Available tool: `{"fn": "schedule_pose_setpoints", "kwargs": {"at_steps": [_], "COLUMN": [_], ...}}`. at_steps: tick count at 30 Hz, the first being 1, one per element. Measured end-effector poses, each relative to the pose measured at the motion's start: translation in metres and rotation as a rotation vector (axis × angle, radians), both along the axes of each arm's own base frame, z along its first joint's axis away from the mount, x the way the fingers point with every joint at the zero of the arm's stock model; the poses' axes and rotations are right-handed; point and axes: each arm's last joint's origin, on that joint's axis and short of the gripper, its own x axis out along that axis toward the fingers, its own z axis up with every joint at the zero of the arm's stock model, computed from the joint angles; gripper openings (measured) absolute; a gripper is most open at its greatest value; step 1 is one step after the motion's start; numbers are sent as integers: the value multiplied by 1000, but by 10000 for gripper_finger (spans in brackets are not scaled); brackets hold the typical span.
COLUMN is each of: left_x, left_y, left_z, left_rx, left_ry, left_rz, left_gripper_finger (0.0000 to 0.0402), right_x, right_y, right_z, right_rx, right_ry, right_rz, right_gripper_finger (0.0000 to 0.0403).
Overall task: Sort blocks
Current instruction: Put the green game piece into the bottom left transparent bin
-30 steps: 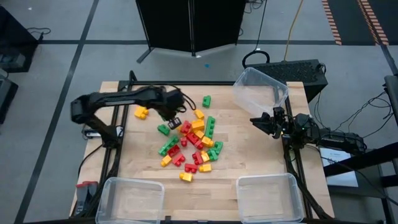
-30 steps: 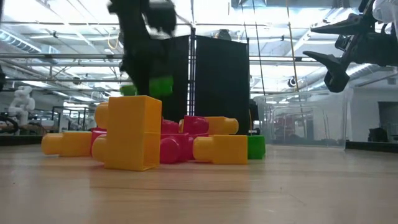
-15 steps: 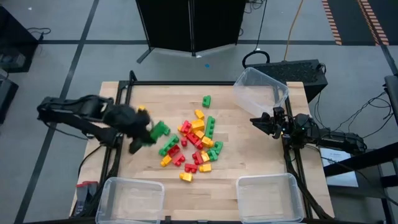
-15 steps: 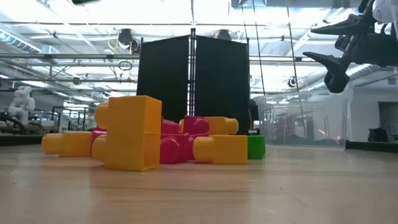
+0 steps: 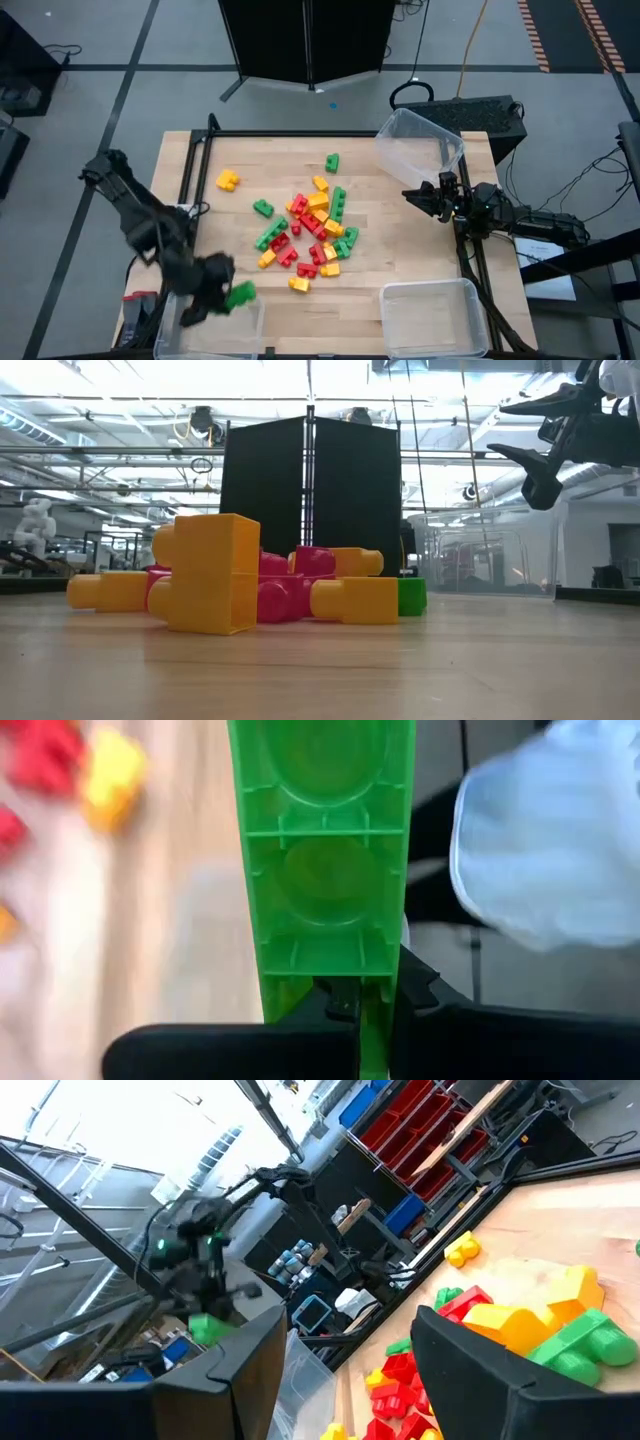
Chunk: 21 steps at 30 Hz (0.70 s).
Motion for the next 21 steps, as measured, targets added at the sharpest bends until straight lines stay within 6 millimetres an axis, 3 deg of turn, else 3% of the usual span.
{"fn": "schedule_pose_setpoints", "kwargs": {"at_steps": [10, 21], "left_x": [-26, -36], "left_y": [-59, -74], "left_z": [-33, -43], "left_rx": [24, 6], "left_ry": [201, 334], "left_rz": [-50, -153], "left_gripper_finger": [0, 10], "right_x": [0, 0], "right_y": [0, 0], "right_z": [0, 0], "right_rx": [2, -32], "right_ry": [0, 3], "right_rz": [-5, -12], "right_gripper_finger": [208, 208]}}
